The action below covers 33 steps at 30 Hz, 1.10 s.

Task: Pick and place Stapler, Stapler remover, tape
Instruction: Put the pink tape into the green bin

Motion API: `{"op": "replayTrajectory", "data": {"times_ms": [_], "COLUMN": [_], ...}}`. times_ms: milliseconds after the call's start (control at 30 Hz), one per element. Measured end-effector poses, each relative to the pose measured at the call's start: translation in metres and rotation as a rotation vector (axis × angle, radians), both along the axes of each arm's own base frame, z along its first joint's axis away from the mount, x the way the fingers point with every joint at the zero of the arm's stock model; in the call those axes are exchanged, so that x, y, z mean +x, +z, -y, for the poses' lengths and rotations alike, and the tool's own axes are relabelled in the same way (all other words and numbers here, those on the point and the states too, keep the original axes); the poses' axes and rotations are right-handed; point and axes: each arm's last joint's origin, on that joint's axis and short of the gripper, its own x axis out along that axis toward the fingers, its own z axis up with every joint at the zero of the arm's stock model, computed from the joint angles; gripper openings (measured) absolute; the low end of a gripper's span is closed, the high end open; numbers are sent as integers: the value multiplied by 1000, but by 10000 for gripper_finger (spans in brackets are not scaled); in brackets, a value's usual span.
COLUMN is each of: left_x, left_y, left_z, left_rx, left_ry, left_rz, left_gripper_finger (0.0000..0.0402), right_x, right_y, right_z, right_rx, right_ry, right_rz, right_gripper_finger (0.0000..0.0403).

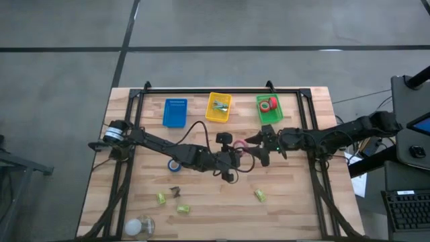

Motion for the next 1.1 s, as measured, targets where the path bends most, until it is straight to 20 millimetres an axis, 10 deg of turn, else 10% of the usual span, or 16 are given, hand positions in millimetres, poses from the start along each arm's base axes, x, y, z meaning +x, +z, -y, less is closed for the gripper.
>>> {"op": "replayTrajectory", "data": {"times_ms": [400,1100], "left_x": [0,1], "left_y": [1,3], "left_z": [-1,-1], "left_rx": [-2,-191], "left_ry": [26,156], "left_rz": [15,164], "left_gripper_finger": [66,163], "right_x": [3,-37], "right_y": [1,1], "right_z": [1,64], "right_rx": [-56,-176], "right_ry": [9,-431], "right_rz": [-3,-243], "right_gripper_finger": [121,117]}}
